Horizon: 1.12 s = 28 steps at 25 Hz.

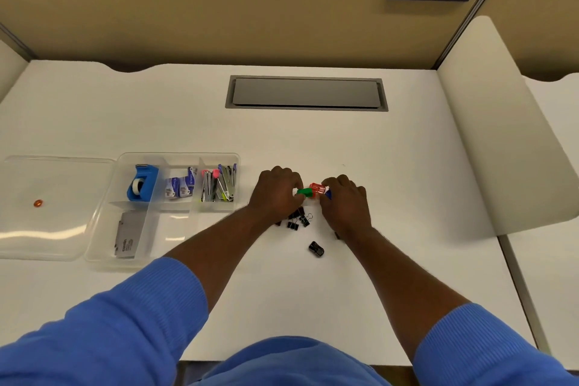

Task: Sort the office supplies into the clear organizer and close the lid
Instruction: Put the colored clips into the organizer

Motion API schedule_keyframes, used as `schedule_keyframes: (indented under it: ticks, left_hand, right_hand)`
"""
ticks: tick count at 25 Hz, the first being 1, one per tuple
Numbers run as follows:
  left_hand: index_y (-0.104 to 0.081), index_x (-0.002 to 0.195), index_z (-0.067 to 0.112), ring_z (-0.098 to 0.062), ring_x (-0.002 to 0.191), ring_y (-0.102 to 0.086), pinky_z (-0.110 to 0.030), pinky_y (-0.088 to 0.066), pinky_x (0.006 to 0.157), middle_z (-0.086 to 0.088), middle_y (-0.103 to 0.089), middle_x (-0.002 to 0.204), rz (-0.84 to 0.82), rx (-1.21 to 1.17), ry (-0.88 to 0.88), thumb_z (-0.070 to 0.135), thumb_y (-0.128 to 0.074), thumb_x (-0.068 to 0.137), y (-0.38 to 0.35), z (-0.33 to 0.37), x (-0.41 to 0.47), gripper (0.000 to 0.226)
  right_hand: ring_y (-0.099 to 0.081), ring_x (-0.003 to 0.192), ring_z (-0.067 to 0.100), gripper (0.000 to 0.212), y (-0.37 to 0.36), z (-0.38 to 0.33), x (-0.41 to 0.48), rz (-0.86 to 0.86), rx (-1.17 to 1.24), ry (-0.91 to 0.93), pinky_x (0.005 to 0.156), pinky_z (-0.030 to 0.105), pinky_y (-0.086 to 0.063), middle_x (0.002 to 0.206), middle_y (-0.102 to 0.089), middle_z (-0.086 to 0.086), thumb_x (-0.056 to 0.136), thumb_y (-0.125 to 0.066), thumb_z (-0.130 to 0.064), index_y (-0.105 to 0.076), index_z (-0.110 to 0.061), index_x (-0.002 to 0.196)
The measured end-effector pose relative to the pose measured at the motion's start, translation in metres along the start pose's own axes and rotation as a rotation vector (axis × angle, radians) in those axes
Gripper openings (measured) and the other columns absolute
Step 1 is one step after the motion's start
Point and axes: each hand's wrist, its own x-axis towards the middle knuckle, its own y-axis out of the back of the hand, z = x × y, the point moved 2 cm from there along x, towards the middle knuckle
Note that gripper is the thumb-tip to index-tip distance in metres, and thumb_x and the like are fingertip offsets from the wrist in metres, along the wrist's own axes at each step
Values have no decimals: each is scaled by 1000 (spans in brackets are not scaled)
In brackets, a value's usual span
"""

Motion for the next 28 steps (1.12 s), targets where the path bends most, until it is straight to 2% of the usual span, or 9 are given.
schedule_keyframes:
  ticks: [4,10,16,22,28]
  left_hand:
    - [-69,93,24,-18,93,-57,-38,-43,84,6,-67,94,86,-95,32,36,-71,81,18,-10,-15,18]
    - [-68,91,24,-12,84,-55,-31,-42,73,8,-67,89,208,-180,92,37,-76,78,43,-50,-48,20]
    - [-67,90,25,-14,86,-58,-34,-48,77,6,-67,90,232,-174,143,36,-79,75,74,-127,-91,22]
    - [-65,92,30,-13,100,-55,-36,-44,88,9,-63,104,175,-115,171,38,-79,74,93,-188,-127,24]
    - [-69,92,28,-18,126,-48,-42,-36,105,4,-61,129,83,-39,119,41,-79,74,93,-226,-154,25]
  right_hand:
    - [-59,99,23,27,7,-26,-5,74,22,38,86,39,-39,108,-63,-1,93,-60,-26,-64,-22,119]
    - [-60,97,20,25,0,-80,-13,106,94,91,88,37,-39,106,-65,-3,93,-64,-32,-65,-22,116]
    - [-62,92,20,24,-23,-161,-25,126,134,126,86,38,-40,102,-65,-3,90,-67,-31,-66,-22,111]
    - [-61,87,17,23,-51,-225,-39,137,150,195,80,36,-38,97,-64,-5,88,-67,-33,-64,-24,109]
    - [-60,85,15,23,-80,-266,-53,107,176,186,81,31,-36,96,-64,-7,87,-69,-32,-63,-25,108]
